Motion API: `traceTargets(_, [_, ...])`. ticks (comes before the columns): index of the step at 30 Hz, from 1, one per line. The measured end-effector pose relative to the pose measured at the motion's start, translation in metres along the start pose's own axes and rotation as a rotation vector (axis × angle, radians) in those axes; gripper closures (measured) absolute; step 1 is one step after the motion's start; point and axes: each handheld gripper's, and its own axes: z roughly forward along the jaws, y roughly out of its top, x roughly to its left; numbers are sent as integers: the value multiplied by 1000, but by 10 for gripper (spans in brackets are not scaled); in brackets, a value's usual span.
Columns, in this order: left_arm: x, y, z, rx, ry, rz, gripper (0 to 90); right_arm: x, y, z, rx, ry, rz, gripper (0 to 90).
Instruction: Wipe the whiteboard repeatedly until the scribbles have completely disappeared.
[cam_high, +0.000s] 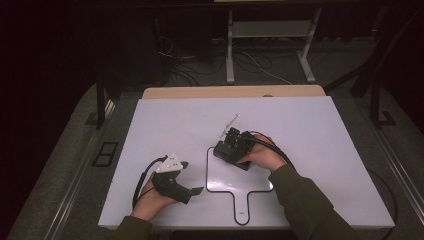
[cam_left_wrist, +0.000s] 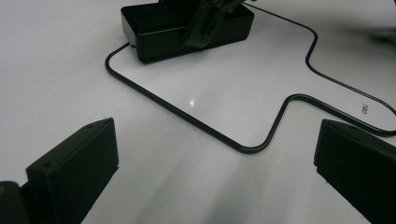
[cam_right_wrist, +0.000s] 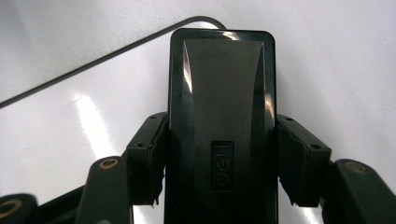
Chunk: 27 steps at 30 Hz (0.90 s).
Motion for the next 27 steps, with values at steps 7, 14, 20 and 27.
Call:
traceTargets(7, [0,0,0,-6,0,-3,0,-5,-7,-5,-32,36,43,389])
traceTargets(14, [1,0,-1,-5,3,-6,0,-10,-9,-13,-62,61,70,389])
traceTargets(20, [1,0,-1,-7,2,-7,0,-19,-5,-22,-70,51,88,389])
traceTargets(27, [1,-1,-1,9,8,17,0,-36,0,-34,-99,29,120,388])
